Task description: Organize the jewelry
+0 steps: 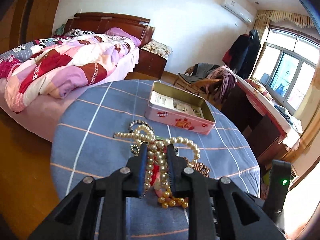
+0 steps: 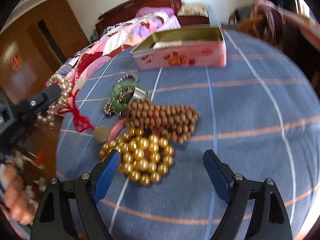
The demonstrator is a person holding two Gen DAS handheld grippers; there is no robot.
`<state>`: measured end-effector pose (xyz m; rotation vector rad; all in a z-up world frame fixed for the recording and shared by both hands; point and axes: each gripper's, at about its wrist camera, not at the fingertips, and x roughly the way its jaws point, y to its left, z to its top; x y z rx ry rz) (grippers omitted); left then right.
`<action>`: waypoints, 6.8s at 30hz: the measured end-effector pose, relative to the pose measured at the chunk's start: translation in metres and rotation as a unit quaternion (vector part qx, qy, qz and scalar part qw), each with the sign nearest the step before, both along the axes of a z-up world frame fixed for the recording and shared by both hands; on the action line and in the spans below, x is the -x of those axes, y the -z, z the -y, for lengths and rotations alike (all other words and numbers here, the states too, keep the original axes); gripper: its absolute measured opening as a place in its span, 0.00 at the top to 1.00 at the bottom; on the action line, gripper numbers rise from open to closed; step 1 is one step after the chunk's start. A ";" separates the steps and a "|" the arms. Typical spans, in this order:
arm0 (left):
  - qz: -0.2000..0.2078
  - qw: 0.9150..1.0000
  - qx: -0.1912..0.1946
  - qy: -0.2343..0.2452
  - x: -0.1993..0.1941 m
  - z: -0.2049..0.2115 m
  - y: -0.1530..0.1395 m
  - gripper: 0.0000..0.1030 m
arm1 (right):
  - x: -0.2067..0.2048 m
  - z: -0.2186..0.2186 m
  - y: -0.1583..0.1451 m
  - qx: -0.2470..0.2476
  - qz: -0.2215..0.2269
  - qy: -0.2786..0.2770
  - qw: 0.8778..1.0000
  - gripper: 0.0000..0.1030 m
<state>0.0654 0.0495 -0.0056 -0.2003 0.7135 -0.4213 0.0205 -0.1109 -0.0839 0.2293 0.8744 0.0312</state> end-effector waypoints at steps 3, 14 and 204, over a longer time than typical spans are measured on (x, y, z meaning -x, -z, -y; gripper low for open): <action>-0.002 1.000 0.000 -0.005 -0.001 -0.003 0.002 0.81 | -0.003 -0.005 0.001 0.002 -0.005 -0.022 1.000 0.61; 0.009 1.000 0.016 -0.017 0.002 -0.016 -0.005 0.81 | 0.021 0.018 -0.042 -0.034 0.054 -0.019 0.998 0.91; -0.049 0.994 -0.084 0.043 0.030 -0.006 0.038 0.63 | 0.019 0.052 -0.034 -0.021 0.043 0.027 0.998 0.35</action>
